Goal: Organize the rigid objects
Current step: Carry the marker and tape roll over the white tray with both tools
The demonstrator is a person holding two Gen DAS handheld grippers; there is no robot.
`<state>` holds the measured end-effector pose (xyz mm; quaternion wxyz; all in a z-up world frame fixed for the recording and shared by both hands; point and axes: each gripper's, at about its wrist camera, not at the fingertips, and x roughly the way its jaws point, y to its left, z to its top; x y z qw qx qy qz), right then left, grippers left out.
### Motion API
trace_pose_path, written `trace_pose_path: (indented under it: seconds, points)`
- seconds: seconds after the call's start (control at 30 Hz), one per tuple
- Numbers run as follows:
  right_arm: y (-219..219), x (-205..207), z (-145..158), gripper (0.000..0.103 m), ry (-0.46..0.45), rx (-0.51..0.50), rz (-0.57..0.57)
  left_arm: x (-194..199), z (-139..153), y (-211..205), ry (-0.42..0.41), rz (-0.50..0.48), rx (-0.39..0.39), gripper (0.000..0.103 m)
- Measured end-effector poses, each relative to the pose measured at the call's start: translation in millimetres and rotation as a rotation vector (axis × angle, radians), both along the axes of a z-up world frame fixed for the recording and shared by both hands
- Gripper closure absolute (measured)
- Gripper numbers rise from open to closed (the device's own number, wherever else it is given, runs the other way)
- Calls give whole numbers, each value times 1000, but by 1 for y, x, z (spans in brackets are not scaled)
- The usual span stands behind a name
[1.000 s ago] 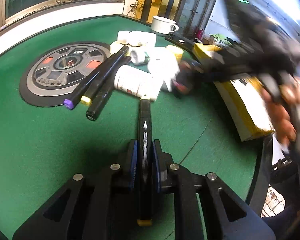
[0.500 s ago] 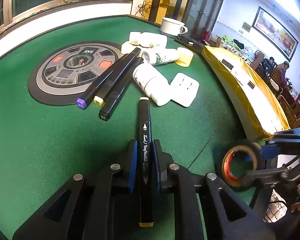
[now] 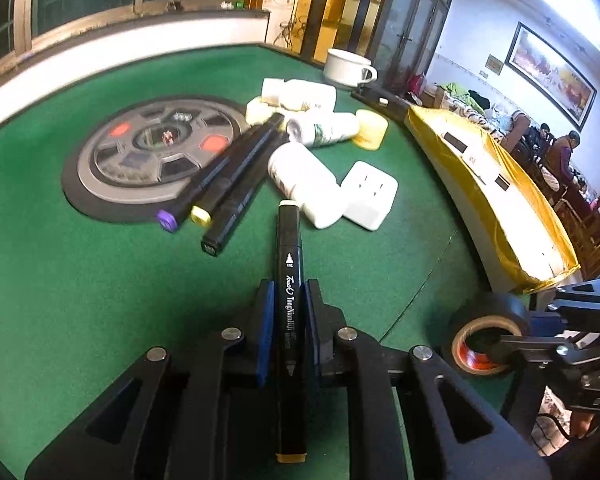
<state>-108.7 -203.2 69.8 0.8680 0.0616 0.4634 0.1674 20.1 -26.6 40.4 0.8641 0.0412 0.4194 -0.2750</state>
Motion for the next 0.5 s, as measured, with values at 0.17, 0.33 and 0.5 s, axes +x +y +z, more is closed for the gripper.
trace_pose_path:
  seconds: [0.17,0.33,0.5]
  points:
    - [-2,-14,20,89,-98,36,20,-3,17,10,-58,38,-60,91]
    - [-15,-17,30,89,-127,85,-1,-9,28,7,-117,44,-73,91]
    - [-45,-22,52,89,-181,144,-59,-19,38,-11,-136,13,-77,91]
